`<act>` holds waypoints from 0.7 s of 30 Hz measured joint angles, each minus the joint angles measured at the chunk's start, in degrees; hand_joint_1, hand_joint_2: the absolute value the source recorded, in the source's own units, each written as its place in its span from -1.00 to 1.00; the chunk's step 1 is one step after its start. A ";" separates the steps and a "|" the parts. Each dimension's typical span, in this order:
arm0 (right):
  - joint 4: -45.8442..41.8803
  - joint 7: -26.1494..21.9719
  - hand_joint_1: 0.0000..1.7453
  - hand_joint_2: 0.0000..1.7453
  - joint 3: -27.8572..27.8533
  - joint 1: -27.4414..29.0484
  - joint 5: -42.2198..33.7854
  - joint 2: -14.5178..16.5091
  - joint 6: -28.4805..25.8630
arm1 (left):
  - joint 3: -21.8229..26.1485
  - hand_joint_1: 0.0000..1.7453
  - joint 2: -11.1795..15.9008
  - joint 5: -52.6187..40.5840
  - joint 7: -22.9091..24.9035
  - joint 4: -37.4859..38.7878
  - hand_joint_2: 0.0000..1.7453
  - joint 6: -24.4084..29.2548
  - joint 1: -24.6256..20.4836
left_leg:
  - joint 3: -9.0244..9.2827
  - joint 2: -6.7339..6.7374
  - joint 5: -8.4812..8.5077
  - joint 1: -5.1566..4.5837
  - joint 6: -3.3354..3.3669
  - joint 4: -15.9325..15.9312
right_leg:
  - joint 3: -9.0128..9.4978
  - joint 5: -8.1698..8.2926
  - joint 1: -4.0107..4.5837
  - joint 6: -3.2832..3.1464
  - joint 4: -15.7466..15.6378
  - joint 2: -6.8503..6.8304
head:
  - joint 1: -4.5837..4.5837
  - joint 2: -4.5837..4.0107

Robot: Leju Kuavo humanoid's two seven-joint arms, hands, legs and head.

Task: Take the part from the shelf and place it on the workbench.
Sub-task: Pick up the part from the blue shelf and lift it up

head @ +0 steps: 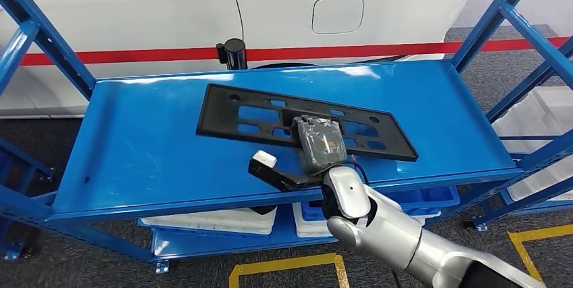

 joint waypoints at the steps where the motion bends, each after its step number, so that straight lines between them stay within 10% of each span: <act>1: -1.41 0.48 1.00 1.00 -0.45 -0.54 0.33 -0.50 0.39 | 0.01 -1.00 0.03 0.11 0.27 0.01 1.00 0.13 0.01 | 0.00 -0.01 0.00 0.00 0.00 0.00 | 0.00 0.00 0.00 0.00 0.00 0.00 | 0.00 0.00; 21: -17.84 2.00 1.00 1.00 -5.14 -6.44 5.92 -7.23 4.27 | 0.14 -1.00 0.57 0.92 4.69 0.04 1.00 3.72 -0.04 | -0.01 -0.14 0.02 -0.01 -0.02 0.00 | 0.00 0.00 -0.02 0.00 0.00 -0.09 | -0.01 0.00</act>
